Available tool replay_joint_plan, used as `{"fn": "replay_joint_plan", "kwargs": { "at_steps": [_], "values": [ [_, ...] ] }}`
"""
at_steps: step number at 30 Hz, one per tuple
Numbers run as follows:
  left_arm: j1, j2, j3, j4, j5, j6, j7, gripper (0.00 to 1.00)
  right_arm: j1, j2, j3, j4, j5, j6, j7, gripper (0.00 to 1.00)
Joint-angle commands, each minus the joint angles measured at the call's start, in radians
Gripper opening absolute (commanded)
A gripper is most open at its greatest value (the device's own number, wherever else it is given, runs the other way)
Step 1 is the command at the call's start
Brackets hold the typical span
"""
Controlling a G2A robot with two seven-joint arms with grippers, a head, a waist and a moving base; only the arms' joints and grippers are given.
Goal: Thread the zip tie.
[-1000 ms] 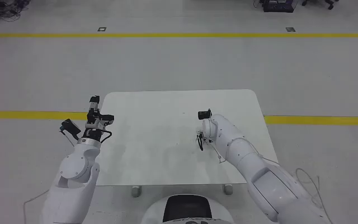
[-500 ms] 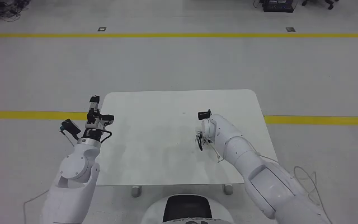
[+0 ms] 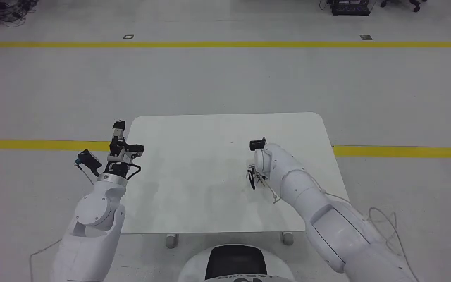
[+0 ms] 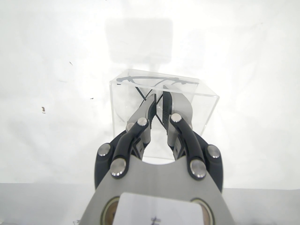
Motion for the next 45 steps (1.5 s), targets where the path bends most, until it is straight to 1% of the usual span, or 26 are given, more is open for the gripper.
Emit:
{"fn": "replay_joint_plan", "kwargs": {
  "at_steps": [1,4,7,9,10,17,21,27,31,33,34,35,38,45],
  "values": [
    [0.0,0.0,0.0,0.0,0.0,0.0,0.0,1.0,0.002,-0.002,-0.002,0.004,-0.003,0.002,0.001,0.16],
    [0.0,0.0,0.0,0.0,0.0,0.0,0.0,1.0,0.005,-0.006,-0.004,0.009,-0.005,0.001,0.002,0.17],
    [0.0,0.0,0.0,0.0,0.0,0.0,0.0,1.0,0.008,-0.009,-0.005,0.015,-0.005,0.0,0.003,0.15],
    [0.0,0.0,0.0,0.0,0.0,0.0,0.0,1.0,0.01,-0.011,-0.005,0.02,-0.005,-0.001,0.003,0.1],
    [0.0,0.0,0.0,0.0,0.0,0.0,0.0,1.0,0.011,-0.012,-0.005,0.022,-0.004,-0.002,0.002,0.0],
    [0.0,0.0,0.0,0.0,0.0,0.0,0.0,1.0,0.018,-0.018,-0.005,0.033,-0.004,-0.006,-0.001,0.0],
    [0.0,0.0,0.0,0.0,0.0,0.0,0.0,1.0,0.024,-0.017,0.001,0.033,0.002,-0.018,-0.005,0.0],
    [0.0,0.0,0.0,0.0,0.0,0.0,0.0,1.0,0.019,-0.006,0.016,-0.002,-0.001,-0.031,-0.013,0.0],
    [0.0,0.0,0.0,0.0,0.0,0.0,0.0,1.0,0.005,0.005,0.025,-0.027,-0.008,-0.027,-0.004,0.0],
    [0.0,0.0,0.0,0.0,0.0,0.0,0.0,1.0,-0.001,0.01,0.03,-0.036,-0.01,-0.024,0.003,0.09],
    [0.0,0.0,0.0,0.0,0.0,0.0,0.0,1.0,-0.004,0.012,0.032,-0.04,-0.011,-0.023,0.005,0.19],
    [0.0,0.0,0.0,0.0,0.0,0.0,0.0,1.0,-0.006,0.013,0.034,-0.043,-0.012,-0.021,0.007,0.22],
    [0.0,0.0,0.0,0.0,0.0,0.0,0.0,1.0,-0.015,0.017,0.036,-0.056,-0.02,-0.016,0.014,0.23],
    [0.0,0.0,0.0,0.0,0.0,0.0,0.0,1.0,-0.028,0.022,0.039,-0.079,-0.035,-0.004,0.025,0.18]
  ]
}}
